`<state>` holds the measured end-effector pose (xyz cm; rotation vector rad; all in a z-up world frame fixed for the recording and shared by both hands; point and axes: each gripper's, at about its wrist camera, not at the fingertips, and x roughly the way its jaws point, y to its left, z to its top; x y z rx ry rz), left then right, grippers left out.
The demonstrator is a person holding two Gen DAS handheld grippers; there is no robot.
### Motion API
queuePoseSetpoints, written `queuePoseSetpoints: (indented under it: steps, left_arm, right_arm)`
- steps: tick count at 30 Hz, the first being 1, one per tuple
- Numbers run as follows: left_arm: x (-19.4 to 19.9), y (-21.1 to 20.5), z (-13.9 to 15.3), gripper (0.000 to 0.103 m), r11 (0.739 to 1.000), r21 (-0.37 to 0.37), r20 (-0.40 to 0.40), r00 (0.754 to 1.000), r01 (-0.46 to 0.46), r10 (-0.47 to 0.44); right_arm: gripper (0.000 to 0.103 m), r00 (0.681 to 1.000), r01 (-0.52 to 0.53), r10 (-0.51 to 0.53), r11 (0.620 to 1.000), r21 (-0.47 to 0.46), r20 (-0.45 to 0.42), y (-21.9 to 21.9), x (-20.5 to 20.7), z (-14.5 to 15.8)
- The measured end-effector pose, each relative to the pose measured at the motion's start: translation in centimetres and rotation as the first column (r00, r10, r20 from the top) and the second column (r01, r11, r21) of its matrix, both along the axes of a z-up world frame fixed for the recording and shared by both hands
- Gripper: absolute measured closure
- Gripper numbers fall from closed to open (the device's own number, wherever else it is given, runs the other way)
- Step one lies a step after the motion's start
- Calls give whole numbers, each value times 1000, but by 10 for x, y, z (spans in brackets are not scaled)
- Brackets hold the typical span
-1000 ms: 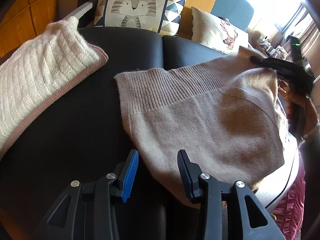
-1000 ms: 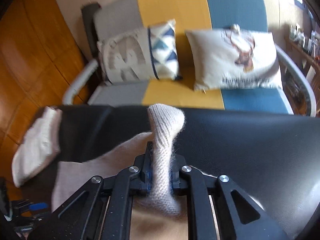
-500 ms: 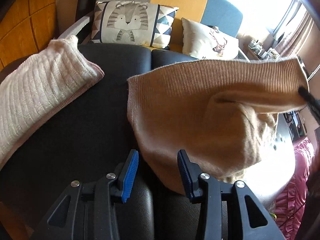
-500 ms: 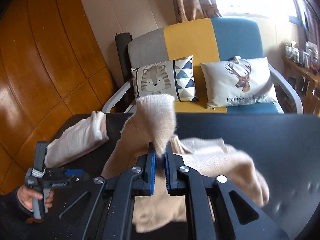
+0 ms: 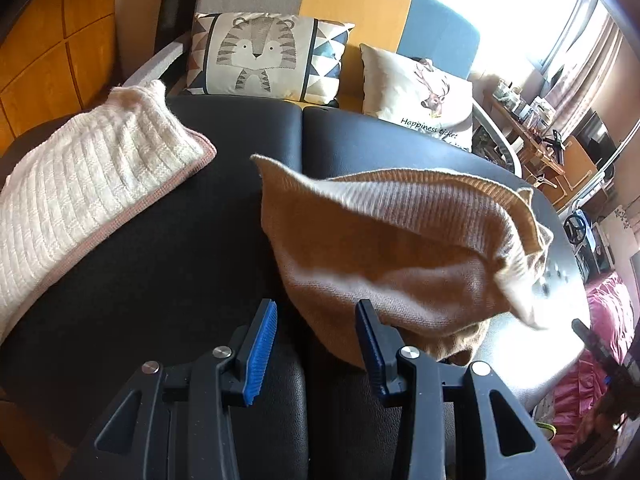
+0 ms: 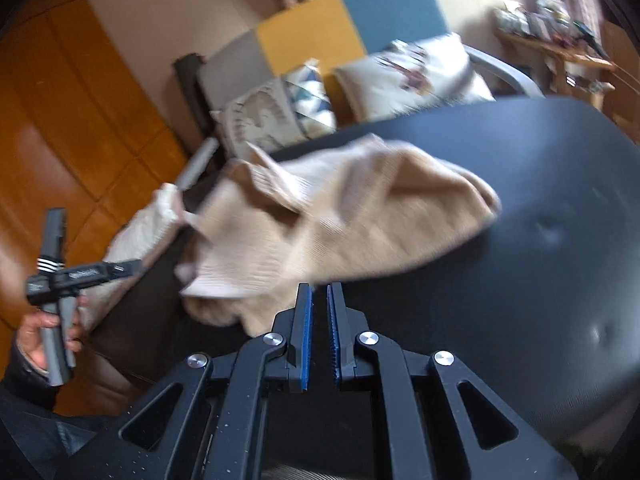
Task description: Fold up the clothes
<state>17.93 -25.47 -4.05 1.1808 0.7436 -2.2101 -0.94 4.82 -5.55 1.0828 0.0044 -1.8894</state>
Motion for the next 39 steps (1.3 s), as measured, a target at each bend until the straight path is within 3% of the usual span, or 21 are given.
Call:
queuePoseSetpoints:
  steps: [2, 3, 5, 6, 7, 9, 15, 20, 22, 24, 26, 27, 28, 30, 39]
  left_arm:
    - [0, 1, -1, 62, 1000, -1, 4, 1000, -1, 1]
    - [1, 2, -1, 62, 1000, 0, 6, 1000, -1, 1]
    - [1, 2, -1, 62, 1000, 0, 4, 1000, -3, 3]
    - [0, 3, -1, 62, 1000, 1, 3, 1000, -2, 2]
    - [0, 3, -1, 62, 1000, 0, 2, 1000, 1, -1]
    - [-1, 4, -1, 62, 1000, 0, 2, 1000, 8, -8]
    - [-9, 7, -4, 62, 999, -5, 6, 999, 33, -33]
    - [-19, 2, -6, 62, 998, -33, 8, 998, 61, -60]
    - [-22, -3, -7, 62, 997, -46, 6, 998, 68, -67]
    - [-27, -10, -6, 62, 996, -57, 6, 997, 72, -72]
    - [-31, -15, -3, 62, 994, -74, 7, 997, 80, -80]
    - [-32, -16, -2, 62, 993, -81, 5, 996, 84, -84]
    - [-34, -18, 0, 62, 992, -90, 4, 996, 91, -91]
    - [-39, -18, 3, 62, 989, -102, 2, 995, 103, -104]
    - [-42, -6, 25, 62, 984, -124, -26, 991, 124, -128]
  right_arm:
    - [93, 999, 32, -33, 999, 12, 22, 9, -3, -7]
    - [86, 998, 46, -45, 999, -20, 45, 12, -6, -7]
    - [62, 996, 78, -76, 996, -52, 39, 13, -9, -2]
    - [40, 996, 83, -83, 995, -60, 13, 9, -9, 4]
    - [25, 997, 70, -71, 996, -59, -23, 0, -8, 10]
    - [22, 994, 41, -46, 998, -54, -95, -17, -5, 21]
    - [22, 965, -58, 69, 997, 52, -254, -92, 2, 34]
    - [22, 915, -138, 193, 975, 176, -353, -157, -2, 35]
    - [22, 906, -163, 241, 957, 240, -347, -176, -11, 26]
    - [22, 918, -189, 276, 936, 297, -284, -191, -23, 10]
    - [38, 937, -231, 295, 925, 301, -185, -195, -34, -5]
    - [60, 947, -257, 297, 928, 270, -120, -192, -38, -11]
    - [71, 953, -257, 288, 934, 250, -95, -185, -39, -12]
    - [84, 957, -261, 281, 941, 215, -68, -169, -35, -12]
    - [88, 927, -353, 369, 920, 171, -72, -97, 38, 16]
